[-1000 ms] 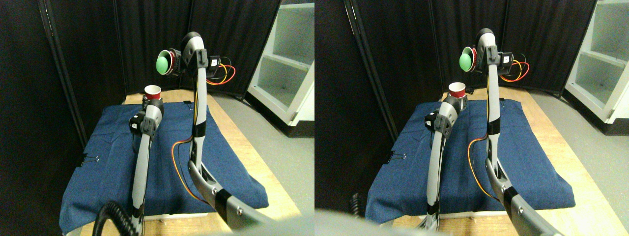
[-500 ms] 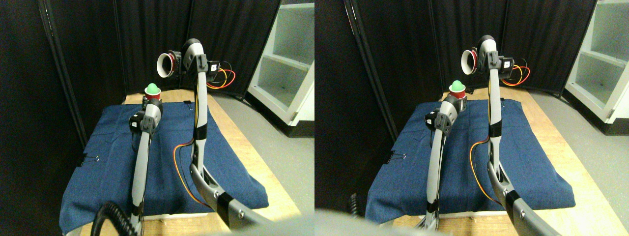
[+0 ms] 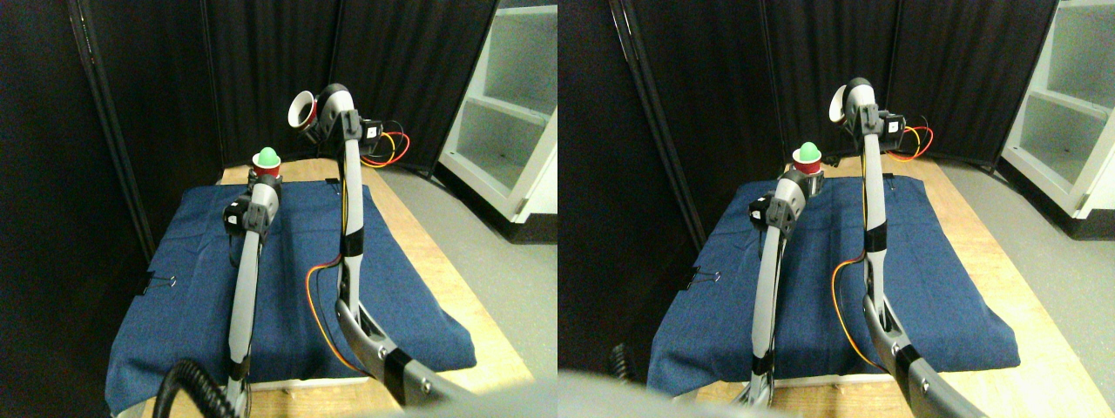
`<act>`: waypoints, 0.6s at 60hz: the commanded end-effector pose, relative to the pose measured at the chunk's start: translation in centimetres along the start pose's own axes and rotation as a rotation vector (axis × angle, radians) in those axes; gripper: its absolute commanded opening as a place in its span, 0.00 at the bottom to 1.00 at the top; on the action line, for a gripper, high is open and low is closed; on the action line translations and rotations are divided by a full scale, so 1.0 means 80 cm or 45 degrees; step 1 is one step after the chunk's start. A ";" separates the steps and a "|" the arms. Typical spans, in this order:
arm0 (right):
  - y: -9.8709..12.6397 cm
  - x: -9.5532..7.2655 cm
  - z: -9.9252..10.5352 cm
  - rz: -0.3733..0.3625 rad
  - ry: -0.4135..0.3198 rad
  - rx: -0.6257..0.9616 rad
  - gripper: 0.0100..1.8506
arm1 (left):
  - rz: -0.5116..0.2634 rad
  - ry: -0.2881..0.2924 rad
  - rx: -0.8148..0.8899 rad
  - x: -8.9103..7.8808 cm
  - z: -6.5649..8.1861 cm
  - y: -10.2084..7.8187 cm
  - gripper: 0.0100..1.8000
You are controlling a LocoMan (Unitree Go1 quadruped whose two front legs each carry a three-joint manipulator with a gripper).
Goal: Pour (bimanual)
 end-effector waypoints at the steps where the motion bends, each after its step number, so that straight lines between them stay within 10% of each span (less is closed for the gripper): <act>1: -0.002 0.003 0.010 0.014 -0.079 0.188 0.19 | -0.058 0.001 0.005 0.002 0.008 -0.009 0.18; 36: -0.065 0.023 -0.017 -0.059 -0.184 0.613 0.17 | -0.014 -0.103 0.089 0.011 0.061 0.017 0.18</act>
